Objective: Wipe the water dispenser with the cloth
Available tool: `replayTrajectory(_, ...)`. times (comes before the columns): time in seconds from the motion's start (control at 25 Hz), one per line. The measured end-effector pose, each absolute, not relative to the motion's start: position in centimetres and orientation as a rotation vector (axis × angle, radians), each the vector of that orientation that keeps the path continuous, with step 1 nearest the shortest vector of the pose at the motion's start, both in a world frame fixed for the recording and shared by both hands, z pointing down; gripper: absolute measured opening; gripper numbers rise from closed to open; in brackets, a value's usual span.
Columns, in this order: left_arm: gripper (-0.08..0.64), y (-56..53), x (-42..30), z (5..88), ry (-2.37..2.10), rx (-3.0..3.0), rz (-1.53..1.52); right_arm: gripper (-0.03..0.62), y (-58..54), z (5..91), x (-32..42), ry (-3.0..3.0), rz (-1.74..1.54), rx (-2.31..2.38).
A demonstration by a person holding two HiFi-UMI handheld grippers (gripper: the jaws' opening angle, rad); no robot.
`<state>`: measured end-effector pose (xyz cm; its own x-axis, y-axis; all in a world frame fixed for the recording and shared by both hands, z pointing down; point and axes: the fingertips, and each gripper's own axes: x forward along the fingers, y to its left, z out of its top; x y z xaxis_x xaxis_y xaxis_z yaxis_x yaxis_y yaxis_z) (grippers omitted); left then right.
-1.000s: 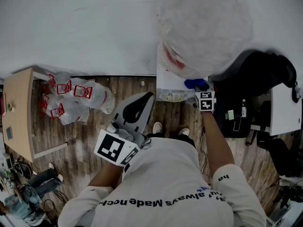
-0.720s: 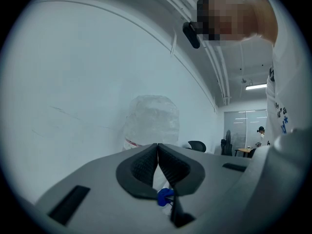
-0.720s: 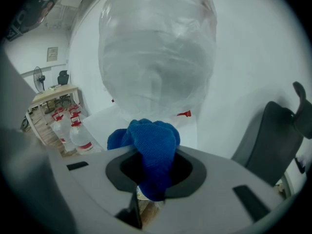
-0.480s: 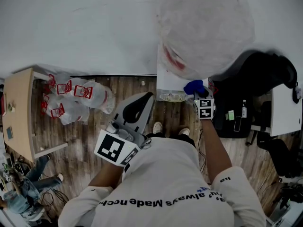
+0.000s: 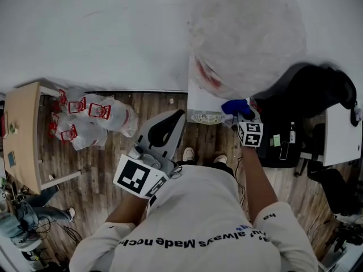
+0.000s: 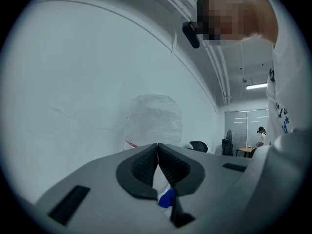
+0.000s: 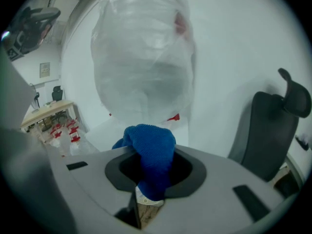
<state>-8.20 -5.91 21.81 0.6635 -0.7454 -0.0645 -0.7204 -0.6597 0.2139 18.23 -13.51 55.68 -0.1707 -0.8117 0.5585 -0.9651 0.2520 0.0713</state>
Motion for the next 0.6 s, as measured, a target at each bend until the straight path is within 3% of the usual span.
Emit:
replayTrajectory(0.36, 0.020, -7.1, -8.2, 22.1, -1.253, 2.685, -0.199, 0.097, -21.5, 53.2, 25.5, -2.035, 0.387, 1.699)
replayTrajectory(0.6, 0.020, -8.1, -8.4, 22.0, -1.308, 2.661, -0.179, 0.097, -25.6, 56.0, 25.9, -2.056, 0.455, 1.544)
